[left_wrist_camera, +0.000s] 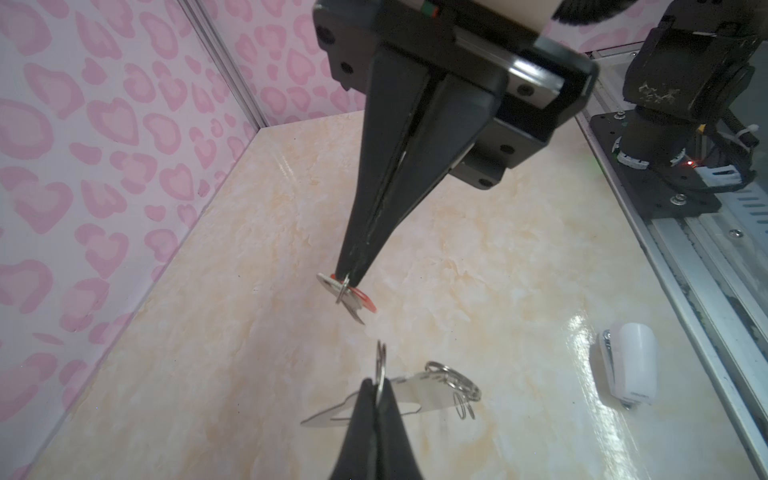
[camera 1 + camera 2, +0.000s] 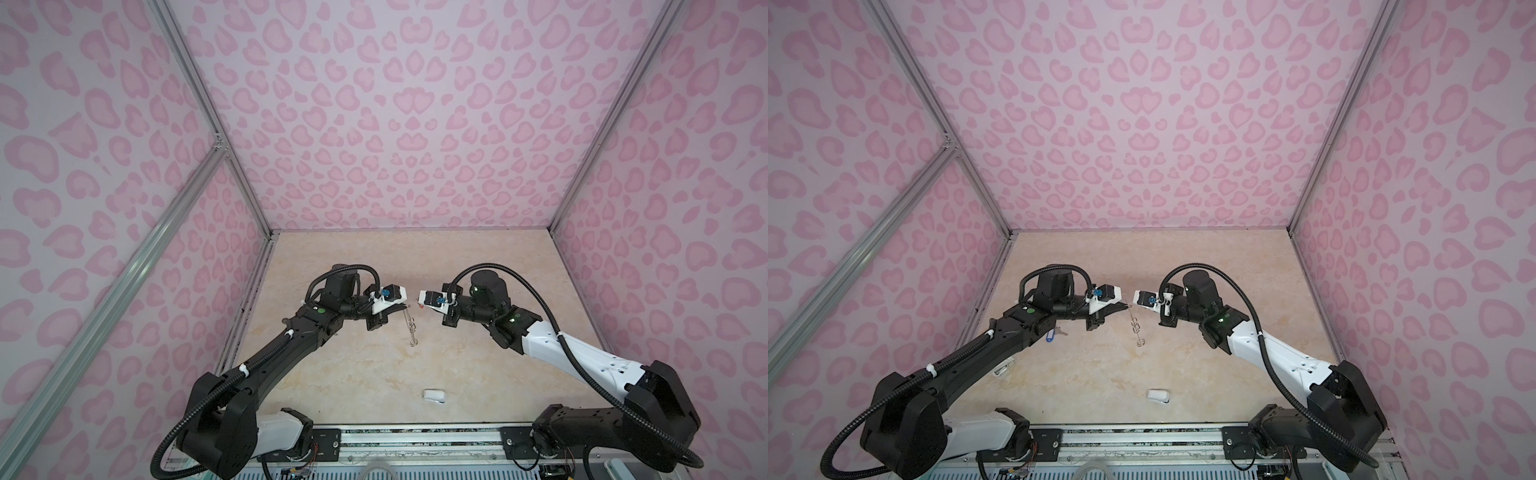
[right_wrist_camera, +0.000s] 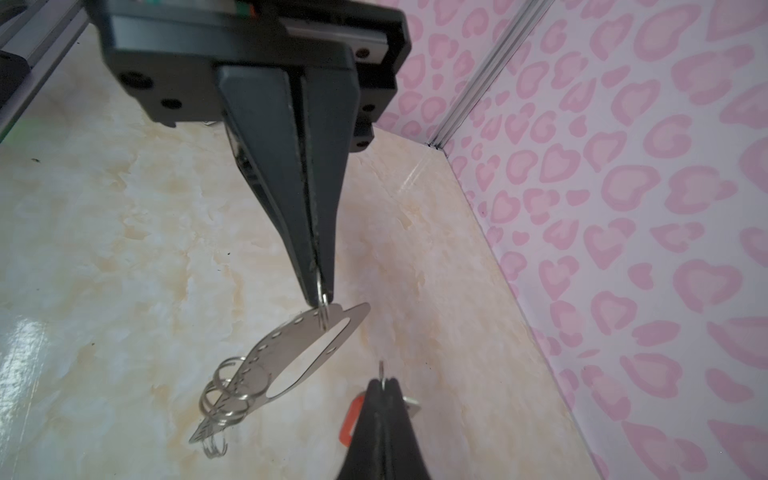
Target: Put the keys on the keyring
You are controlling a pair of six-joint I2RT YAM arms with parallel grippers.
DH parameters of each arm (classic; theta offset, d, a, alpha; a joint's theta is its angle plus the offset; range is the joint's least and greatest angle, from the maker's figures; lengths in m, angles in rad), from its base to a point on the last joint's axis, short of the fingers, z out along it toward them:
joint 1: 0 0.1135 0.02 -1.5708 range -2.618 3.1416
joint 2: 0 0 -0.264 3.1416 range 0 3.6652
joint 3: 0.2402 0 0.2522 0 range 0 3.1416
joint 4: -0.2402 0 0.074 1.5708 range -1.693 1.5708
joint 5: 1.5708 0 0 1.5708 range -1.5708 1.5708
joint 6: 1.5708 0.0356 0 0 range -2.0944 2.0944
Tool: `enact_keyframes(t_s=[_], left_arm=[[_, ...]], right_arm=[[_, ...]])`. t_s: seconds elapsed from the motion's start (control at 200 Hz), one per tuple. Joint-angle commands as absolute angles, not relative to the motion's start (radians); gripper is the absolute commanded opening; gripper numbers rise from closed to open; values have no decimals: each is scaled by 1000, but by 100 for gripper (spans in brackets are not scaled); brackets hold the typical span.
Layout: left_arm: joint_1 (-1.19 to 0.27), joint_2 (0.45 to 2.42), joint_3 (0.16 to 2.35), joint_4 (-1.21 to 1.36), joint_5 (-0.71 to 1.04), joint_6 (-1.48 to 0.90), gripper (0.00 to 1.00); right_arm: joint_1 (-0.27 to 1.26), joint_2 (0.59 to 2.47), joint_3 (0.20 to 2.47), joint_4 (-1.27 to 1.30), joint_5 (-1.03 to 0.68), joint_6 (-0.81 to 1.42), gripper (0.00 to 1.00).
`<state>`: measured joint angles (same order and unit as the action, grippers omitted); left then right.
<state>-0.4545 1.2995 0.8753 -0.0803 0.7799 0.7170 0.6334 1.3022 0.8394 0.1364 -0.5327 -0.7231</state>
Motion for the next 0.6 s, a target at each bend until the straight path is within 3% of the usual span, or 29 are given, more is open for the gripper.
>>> enact_keyframes(t_s=[0.0, 0.595], left_arm=[[-453, 1309, 898, -107, 821, 735, 3], [-462, 1362, 957, -187, 838, 755, 3]], right_arm=[[639, 1293, 833, 161, -549, -785, 0], [676, 1303, 858, 117, -563, -867, 0]])
